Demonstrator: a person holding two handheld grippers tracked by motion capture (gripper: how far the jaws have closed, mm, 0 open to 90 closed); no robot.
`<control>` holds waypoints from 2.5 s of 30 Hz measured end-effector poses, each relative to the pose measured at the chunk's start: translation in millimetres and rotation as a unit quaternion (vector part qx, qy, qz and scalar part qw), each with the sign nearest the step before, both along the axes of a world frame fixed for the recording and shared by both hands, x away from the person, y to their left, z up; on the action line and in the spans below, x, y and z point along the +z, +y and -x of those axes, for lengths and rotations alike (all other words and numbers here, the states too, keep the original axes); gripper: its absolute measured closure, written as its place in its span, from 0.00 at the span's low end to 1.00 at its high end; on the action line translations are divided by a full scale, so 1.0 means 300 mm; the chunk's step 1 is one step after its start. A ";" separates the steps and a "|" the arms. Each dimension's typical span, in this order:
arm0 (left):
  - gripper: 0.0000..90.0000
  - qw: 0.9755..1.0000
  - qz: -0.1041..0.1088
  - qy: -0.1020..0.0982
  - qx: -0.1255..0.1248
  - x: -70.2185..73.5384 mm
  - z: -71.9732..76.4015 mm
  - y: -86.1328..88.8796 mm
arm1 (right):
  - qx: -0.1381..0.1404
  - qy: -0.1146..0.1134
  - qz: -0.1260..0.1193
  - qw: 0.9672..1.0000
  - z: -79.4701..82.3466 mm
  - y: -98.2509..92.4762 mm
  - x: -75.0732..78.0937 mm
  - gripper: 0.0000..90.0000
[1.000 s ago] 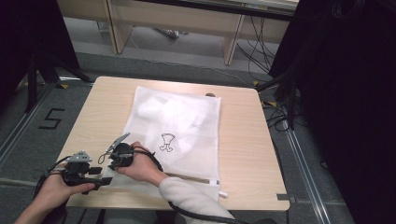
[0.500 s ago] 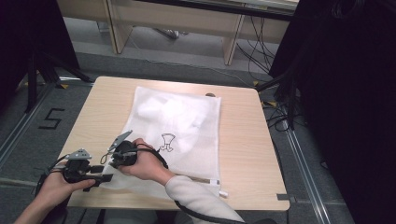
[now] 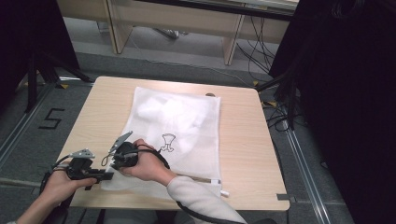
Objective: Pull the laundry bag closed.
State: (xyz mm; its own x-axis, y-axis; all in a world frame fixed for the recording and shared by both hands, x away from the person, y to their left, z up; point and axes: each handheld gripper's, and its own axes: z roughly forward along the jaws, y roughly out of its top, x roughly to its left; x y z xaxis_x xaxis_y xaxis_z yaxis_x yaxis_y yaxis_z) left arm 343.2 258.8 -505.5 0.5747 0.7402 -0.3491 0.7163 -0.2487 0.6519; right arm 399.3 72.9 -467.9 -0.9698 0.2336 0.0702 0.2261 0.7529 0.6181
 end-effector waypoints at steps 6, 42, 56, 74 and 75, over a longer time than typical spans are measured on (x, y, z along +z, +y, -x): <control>0.94 1.000 -0.002 0.014 0.005 0.016 0.002 -0.004 | 0.004 -0.002 0.008 1.000 0.000 -0.010 -0.001 0.92; 0.95 1.000 0.016 0.011 0.017 0.037 0.006 0.000 | -0.002 0.029 0.031 0.999 0.010 -0.063 -0.055 0.92; 0.95 1.000 0.019 0.010 0.016 0.039 0.006 0.001 | -0.003 0.030 0.033 0.999 0.013 -0.088 -0.057 0.92; 0.95 1.000 0.008 0.006 0.016 0.037 0.006 0.010 | -0.014 0.045 0.044 0.998 0.023 -0.118 -0.074 0.92; 0.95 1.000 0.007 0.006 0.015 0.038 0.006 0.009 | -0.005 0.038 0.040 0.998 0.018 -0.120 -0.074 0.92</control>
